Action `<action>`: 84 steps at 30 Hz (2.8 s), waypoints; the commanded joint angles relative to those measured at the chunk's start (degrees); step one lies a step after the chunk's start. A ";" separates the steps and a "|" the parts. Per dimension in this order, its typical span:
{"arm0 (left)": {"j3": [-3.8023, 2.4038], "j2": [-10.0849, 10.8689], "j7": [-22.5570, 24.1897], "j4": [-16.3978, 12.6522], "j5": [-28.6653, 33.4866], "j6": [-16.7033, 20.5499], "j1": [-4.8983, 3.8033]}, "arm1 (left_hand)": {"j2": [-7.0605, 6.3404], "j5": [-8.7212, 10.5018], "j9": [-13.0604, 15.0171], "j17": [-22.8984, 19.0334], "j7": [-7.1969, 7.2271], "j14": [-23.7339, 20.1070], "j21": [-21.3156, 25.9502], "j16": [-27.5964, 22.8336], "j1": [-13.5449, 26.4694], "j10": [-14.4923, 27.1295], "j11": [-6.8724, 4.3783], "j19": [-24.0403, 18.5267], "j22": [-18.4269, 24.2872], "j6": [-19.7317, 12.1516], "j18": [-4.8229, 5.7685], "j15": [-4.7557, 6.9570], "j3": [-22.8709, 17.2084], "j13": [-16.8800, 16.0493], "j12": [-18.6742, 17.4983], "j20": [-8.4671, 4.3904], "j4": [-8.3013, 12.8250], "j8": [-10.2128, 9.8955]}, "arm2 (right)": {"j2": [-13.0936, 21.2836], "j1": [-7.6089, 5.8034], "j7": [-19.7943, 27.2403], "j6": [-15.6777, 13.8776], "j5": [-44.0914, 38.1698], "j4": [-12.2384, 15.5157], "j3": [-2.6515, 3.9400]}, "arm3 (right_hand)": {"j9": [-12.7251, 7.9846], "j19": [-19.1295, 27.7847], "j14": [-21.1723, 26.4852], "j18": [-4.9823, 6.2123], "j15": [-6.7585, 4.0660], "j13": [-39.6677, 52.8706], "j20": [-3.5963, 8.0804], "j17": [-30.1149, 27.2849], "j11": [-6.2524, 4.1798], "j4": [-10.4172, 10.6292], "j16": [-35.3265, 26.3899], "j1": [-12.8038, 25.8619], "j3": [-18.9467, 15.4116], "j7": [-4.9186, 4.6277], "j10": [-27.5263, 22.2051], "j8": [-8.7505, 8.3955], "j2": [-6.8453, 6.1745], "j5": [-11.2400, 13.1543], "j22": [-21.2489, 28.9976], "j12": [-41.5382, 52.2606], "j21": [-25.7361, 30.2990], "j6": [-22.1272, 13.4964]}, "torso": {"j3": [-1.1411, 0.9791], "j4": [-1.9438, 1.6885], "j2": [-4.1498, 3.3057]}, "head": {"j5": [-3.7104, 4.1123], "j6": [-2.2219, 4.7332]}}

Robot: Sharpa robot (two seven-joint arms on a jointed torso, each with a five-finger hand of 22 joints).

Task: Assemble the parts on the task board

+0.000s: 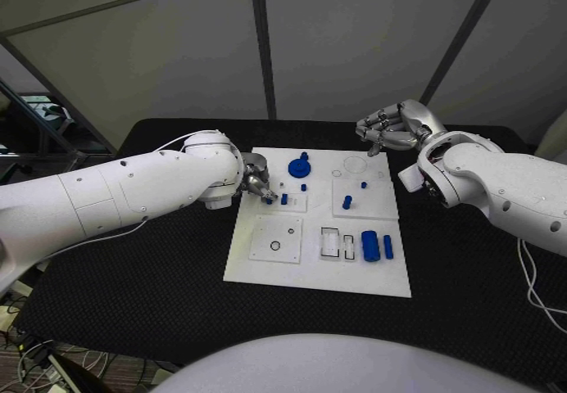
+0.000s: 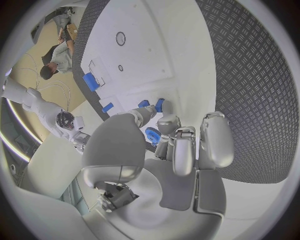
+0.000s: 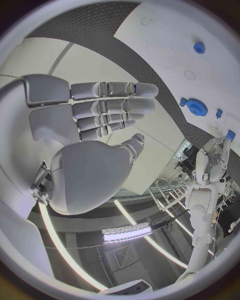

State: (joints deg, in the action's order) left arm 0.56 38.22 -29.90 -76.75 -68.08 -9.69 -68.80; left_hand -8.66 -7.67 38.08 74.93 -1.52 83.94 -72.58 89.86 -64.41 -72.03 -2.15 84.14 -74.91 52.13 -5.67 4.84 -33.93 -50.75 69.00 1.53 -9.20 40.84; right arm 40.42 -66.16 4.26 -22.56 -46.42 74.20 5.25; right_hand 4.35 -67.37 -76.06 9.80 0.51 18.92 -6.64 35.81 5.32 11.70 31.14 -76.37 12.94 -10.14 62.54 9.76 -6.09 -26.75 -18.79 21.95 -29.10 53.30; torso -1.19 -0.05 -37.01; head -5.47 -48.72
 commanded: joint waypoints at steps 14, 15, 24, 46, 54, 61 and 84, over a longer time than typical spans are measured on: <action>0.19 1.46 -0.22 -1.27 -0.25 1.02 0.35 | -0.05 -0.16 0.69 15.07 -0.09 6.06 -0.43 0.14 5.04 0.01 0.00 2.25 -11.02 0.96 2.63 0.36 5.85 -0.23 0.09 -0.39 -4.00 -0.73 | 0.01 -0.11 0.36 -0.21 -0.09 0.13 0.03 | 0.07 -0.61 0.05 0.67 0.23 -0.12 0.01 0.09 -0.08 0.30 -0.35 0.14 -0.08 0.14 -0.24 0.21 -0.12 -0.36 0.11 0.36 0.22 -0.34 | 0.07 -0.05 0.01 | 0.18 0.22; 0.17 1.57 -0.22 -1.37 -0.25 1.11 0.35 | -0.04 -0.17 0.72 15.07 -0.09 6.06 -0.44 0.14 5.19 0.02 0.00 2.25 -11.03 0.98 2.63 0.36 6.06 -0.24 0.11 -0.39 -4.17 -0.75 | -0.01 -0.11 0.36 -0.20 -0.09 0.12 0.03 | 0.07 -0.61 0.05 0.67 0.23 -0.12 0.01 0.09 -0.08 0.30 -0.35 0.14 -0.08 0.14 -0.24 0.21 -0.12 -0.36 0.11 0.36 0.22 -0.34 | 0.08 -0.05 0.02 | 0.17 0.23; -0.83 2.09 -0.13 -1.85 -0.27 2.81 0.36 | 0.29 -0.24 0.82 15.07 -0.11 6.06 -0.14 0.14 5.70 0.25 0.02 2.20 -10.96 0.96 2.58 0.35 6.66 0.10 -0.05 -0.39 -4.92 -0.89 | -0.04 -0.10 0.40 -0.10 -0.09 0.09 0.03 | 0.06 -0.61 0.05 0.67 0.23 -0.13 0.01 0.10 -0.08 0.30 -0.35 0.12 -0.08 0.14 -0.25 0.22 -0.12 -0.38 0.11 0.36 0.23 -0.35 | 0.03 -0.04 -0.01 | 0.15 0.34; -2.12 2.20 2.90 -1.27 0.16 12.28 0.36 | 1.07 -0.27 1.11 9.77 -1.72 4.05 8.68 -3.45 6.79 5.43 1.55 -0.09 -8.83 -2.39 1.20 -0.74 14.19 5.31 -3.20 0.29 -7.29 -3.45 | -0.20 -0.10 0.15 0.34 -0.09 -0.13 0.03 | 0.06 -0.63 0.06 0.67 0.23 -0.15 0.01 0.11 -0.08 0.28 -0.36 0.09 -0.06 0.14 -0.26 0.22 -0.13 -0.41 0.13 0.37 0.25 -0.37 | 0.03 -0.01 0.06 | 0.55 0.61; -2.27 1.36 22.27 -0.68 5.91 23.73 0.35 | -1.29 -0.10 -6.29 -26.89 -6.91 -17.58 53.56 -37.34 -12.89 22.00 6.48 -16.70 6.98 -8.71 -4.65 -4.62 7.88 21.14 -18.43 3.78 0.51 -11.22 | -0.18 -0.10 0.19 0.35 -0.09 -0.13 0.02 | 0.06 -0.70 0.09 0.68 0.20 -0.24 0.04 0.16 -0.12 0.05 -0.39 -0.29 0.10 0.15 -0.32 0.28 -0.13 -0.51 0.19 0.42 0.36 -0.43 | -0.02 0.05 -0.05 | 1.17 1.46; -2.23 -0.74 31.66 0.59 0.59 25.69 0.35 | -3.65 -0.07 -14.65 -33.57 -7.25 -16.37 57.17 -44.47 -16.72 20.93 6.72 -14.86 12.21 -7.30 -4.86 -5.32 7.92 30.95 -30.15 4.51 3.06 -18.46 | -0.28 -0.10 0.19 0.37 -0.09 -0.14 0.02 | 0.06 -0.75 0.11 0.68 0.17 -0.30 0.06 0.19 -0.13 -0.14 -0.41 -0.57 0.20 0.15 -0.34 0.33 -0.17 -0.53 0.23 0.46 0.41 -0.46 | 0.03 0.03 -0.09 | 2.03 1.80; -1.07 -7.76 30.68 8.43 -14.13 13.70 0.83 | -2.87 -0.12 -24.99 -14.02 -6.22 -1.50 24.32 -18.20 -15.92 17.11 6.67 -0.85 -0.59 -0.03 -0.66 -4.68 14.40 42.07 -43.27 3.74 2.94 -27.60 | -1.42 -0.10 0.29 0.41 -0.54 -0.15 0.03 | 0.06 -0.78 0.11 0.68 0.17 -0.34 0.07 0.21 -0.12 -0.19 -0.42 -0.66 0.26 0.15 -0.35 0.36 -0.15 -0.53 0.25 0.48 0.44 -0.45 | 0.04 -0.05 -0.06 | 2.47 2.21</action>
State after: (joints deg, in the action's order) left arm -0.50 30.59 0.92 -68.48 -79.18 7.10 -67.98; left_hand -11.73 -7.73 13.13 60.83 -7.75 82.05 -47.93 71.54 -80.53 -54.51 4.51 82.85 -74.94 51.80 -7.08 0.24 -19.81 -8.72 25.93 5.23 -6.37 13.50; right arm 39.06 -66.15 4.22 -22.39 -46.59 73.96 5.24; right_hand 4.33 -67.71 -76.06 9.80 0.51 18.62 -6.57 35.95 5.32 11.70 30.93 -76.69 12.93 -9.95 62.54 9.76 -6.41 -26.95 -18.59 22.16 -28.81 53.11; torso -1.19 0.03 -37.07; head -3.16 -46.45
